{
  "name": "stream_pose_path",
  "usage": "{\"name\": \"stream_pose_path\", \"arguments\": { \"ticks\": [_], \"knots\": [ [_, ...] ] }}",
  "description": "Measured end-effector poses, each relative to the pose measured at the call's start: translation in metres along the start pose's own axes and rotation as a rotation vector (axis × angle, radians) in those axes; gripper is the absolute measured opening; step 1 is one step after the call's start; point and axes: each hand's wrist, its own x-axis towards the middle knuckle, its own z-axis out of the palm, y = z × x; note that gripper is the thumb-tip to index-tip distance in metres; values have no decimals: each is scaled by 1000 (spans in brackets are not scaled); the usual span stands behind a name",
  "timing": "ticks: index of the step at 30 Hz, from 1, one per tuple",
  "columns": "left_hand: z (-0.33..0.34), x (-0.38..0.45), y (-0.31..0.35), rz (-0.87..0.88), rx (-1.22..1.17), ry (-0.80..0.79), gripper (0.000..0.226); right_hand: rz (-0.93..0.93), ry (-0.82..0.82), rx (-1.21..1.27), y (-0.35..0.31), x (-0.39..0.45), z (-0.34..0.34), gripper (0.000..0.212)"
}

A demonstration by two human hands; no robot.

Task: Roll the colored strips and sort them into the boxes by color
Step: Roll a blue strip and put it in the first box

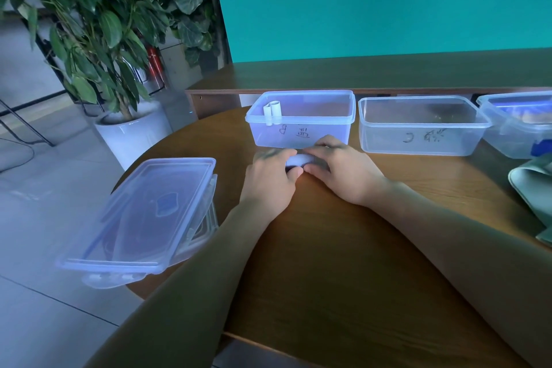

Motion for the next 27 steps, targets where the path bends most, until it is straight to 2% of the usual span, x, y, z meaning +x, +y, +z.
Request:
{"name": "stream_pose_path", "arguments": {
  "ticks": [3, 10, 14, 18, 21, 27],
  "knots": [
    [1, 5, 0, -36, 47, -37, 35, 18, 22, 19, 0, 2, -1, 37],
    [4, 17, -2, -121, 65, -158, 46, 64, 39, 39, 3, 14, 4, 26],
    [5, 20, -2, -134, 38, -112, 45, 45, 48, 81, 5, 18, 6, 29],
    [5, 18, -5, -113, -147, -30, 30, 38, 79, 181, 10, 16, 6, 28],
    [0, 14, -4, -124, -345, -59, 24, 38, 120, 288, 9, 10, 2, 28],
    [-8, 2, 2, -135, -537, -75, 26, 124, 139, 706, 1, -12, -13, 28]
  ]
}}
